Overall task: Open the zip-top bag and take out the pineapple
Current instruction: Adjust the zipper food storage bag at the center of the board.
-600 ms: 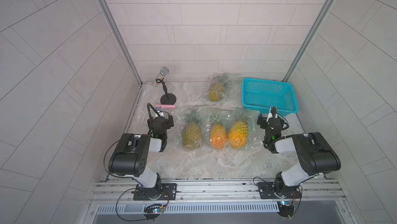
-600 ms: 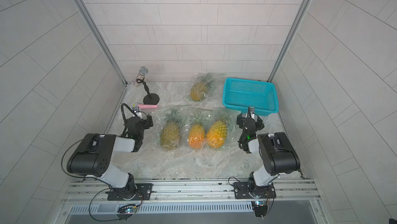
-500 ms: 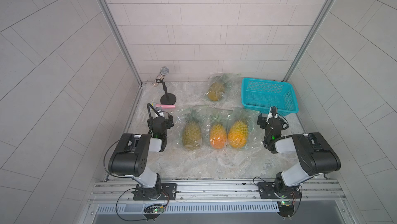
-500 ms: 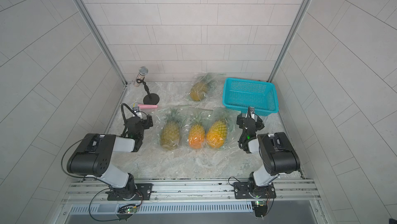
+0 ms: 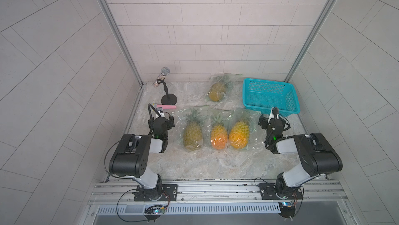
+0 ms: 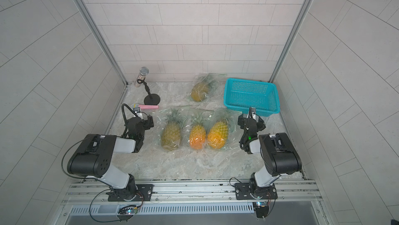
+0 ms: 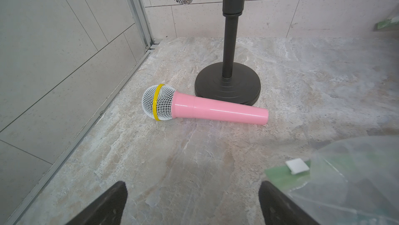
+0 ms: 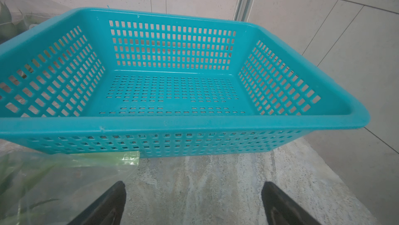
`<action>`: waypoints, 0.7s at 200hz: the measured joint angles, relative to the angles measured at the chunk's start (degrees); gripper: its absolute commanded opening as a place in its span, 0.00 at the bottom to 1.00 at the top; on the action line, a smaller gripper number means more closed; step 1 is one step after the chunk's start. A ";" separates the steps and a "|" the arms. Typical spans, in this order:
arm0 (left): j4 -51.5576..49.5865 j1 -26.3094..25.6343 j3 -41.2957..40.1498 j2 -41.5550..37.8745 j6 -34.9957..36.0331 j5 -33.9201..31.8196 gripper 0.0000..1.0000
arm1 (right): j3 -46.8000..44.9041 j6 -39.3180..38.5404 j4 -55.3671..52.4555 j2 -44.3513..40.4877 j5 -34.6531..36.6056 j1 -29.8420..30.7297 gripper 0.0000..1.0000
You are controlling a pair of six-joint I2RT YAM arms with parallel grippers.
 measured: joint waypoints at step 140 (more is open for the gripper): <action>0.11 0.00 -3.37 -11.85 -2.36 -6.80 1.00 | -4.31 0.44 5.95 -0.09 1.14 0.02 1.00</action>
